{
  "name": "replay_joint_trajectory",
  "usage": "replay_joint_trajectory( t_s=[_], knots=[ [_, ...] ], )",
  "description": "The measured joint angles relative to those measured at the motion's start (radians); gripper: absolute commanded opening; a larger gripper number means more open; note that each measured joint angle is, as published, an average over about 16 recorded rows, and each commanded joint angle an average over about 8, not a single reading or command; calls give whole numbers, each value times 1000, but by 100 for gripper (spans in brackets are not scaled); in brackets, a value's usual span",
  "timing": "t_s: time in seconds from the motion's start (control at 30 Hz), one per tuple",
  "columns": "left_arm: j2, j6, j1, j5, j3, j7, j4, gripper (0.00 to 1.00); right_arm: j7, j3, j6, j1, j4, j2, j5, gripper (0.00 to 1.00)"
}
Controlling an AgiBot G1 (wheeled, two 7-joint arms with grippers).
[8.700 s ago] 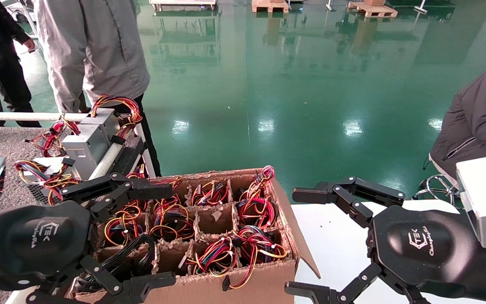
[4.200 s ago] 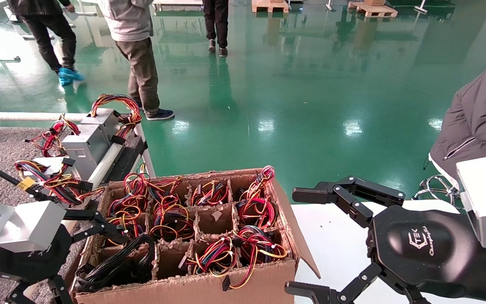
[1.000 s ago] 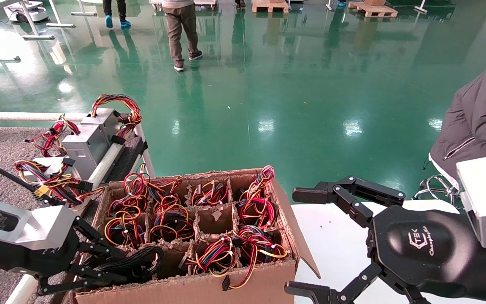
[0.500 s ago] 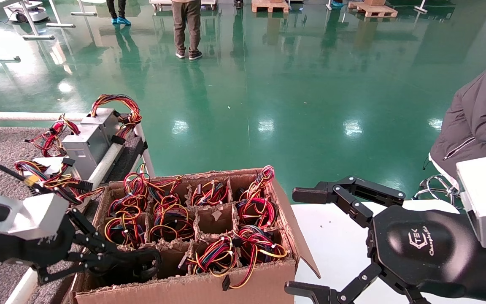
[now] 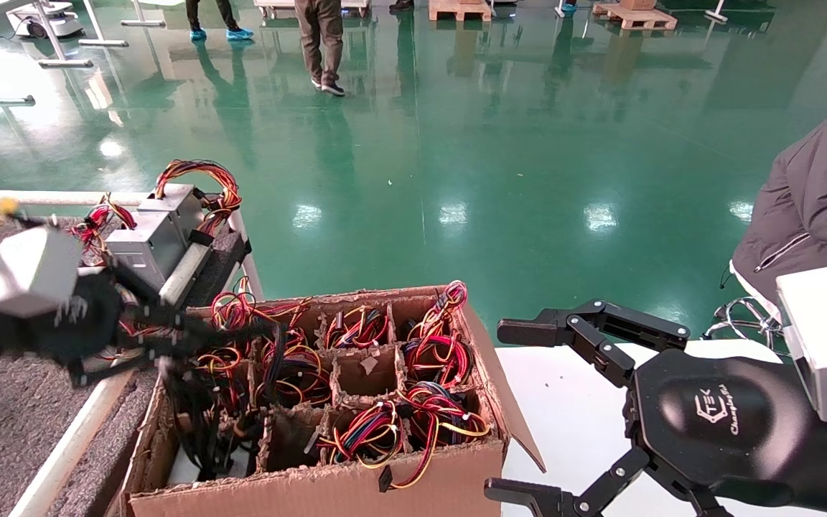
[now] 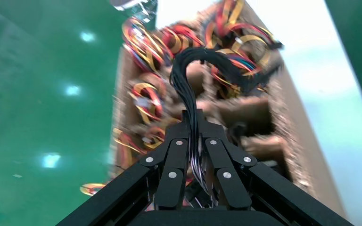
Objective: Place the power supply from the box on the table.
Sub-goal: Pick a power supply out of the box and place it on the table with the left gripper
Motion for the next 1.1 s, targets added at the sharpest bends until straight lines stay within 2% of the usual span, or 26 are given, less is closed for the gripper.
replay_joint_trajectory(
  t_s=[1.1],
  knots=[
    [22, -182, -233, 92, -393, 48, -86, 0, 0, 0, 0, 0, 0, 0, 0, 100]
  ],
)
